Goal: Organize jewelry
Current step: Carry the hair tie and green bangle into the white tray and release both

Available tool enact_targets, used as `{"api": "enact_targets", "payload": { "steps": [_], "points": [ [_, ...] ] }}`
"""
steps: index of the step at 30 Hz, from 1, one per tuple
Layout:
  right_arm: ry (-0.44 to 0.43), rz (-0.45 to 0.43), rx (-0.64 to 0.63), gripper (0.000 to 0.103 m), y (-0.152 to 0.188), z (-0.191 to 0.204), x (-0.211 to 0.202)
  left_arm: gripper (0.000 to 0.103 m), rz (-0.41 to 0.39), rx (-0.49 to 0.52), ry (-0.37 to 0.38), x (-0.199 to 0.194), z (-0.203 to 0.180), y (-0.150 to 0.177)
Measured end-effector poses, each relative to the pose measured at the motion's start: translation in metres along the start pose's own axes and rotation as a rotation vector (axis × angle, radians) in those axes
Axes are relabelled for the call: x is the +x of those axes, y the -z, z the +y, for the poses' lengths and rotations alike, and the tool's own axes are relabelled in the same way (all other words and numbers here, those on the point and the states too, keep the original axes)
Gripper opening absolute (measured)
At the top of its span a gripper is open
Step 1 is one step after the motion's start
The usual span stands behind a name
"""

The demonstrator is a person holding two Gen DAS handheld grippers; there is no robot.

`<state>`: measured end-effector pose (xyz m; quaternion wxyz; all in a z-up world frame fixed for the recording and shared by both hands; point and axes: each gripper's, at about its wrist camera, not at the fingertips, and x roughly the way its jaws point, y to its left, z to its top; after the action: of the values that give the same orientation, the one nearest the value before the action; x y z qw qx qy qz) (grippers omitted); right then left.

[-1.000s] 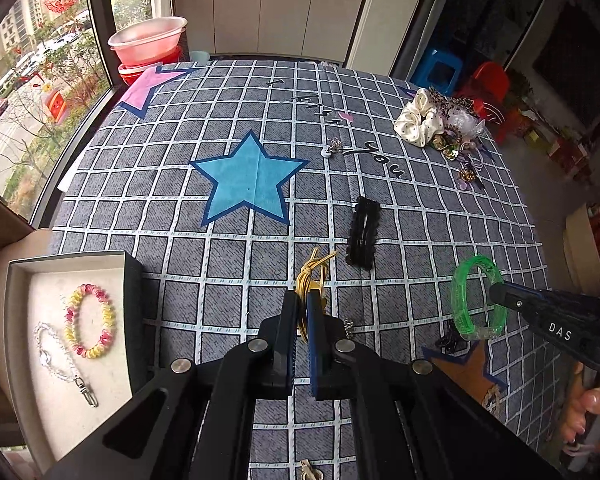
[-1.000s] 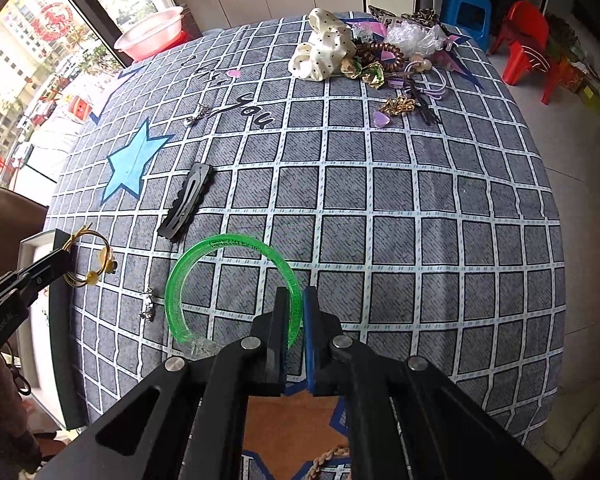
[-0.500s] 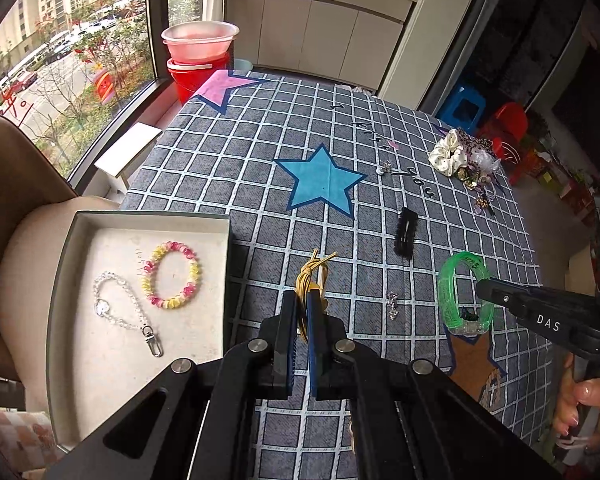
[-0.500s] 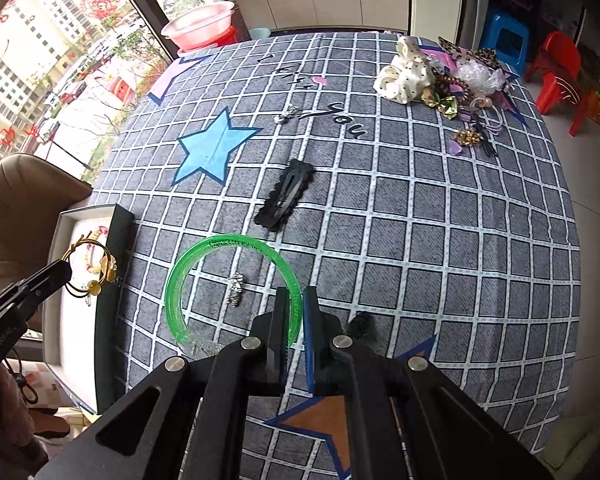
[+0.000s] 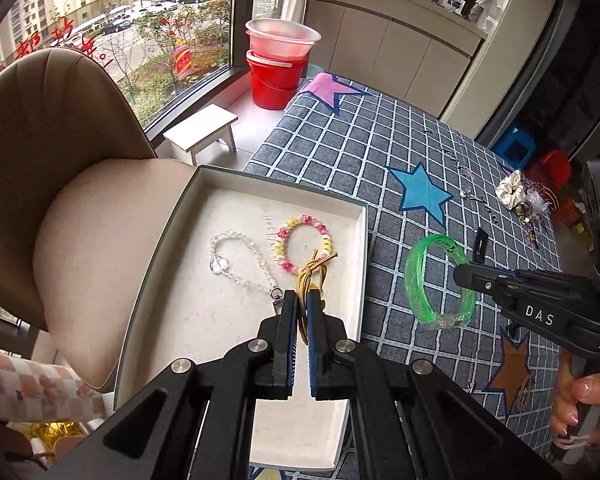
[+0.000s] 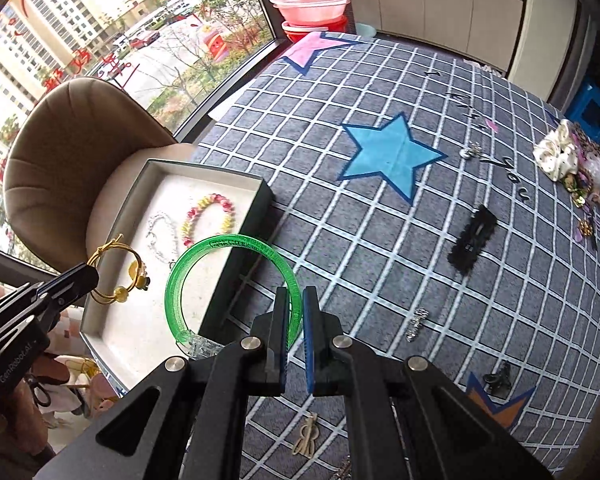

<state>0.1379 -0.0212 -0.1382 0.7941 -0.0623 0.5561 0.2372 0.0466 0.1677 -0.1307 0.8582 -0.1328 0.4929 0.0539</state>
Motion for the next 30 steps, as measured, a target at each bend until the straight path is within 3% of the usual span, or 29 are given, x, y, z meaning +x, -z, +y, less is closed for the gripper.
{"api": "enact_targets", "payload": {
  "steps": [13,21,30],
  "points": [
    [-0.027,0.105,-0.164,0.007,-0.011,0.076,0.063,0.012,0.074,-0.134,-0.039,0.037,0.065,0.027],
    [0.013,0.193,-0.213,0.006,-0.003,0.088,0.101,0.012,0.139,-0.168,-0.076,0.071,0.084,0.034],
    [0.079,0.198,-0.229,0.006,-0.009,0.087,0.122,0.012,0.151,-0.151,-0.114,0.098,0.086,0.022]
  ]
}}
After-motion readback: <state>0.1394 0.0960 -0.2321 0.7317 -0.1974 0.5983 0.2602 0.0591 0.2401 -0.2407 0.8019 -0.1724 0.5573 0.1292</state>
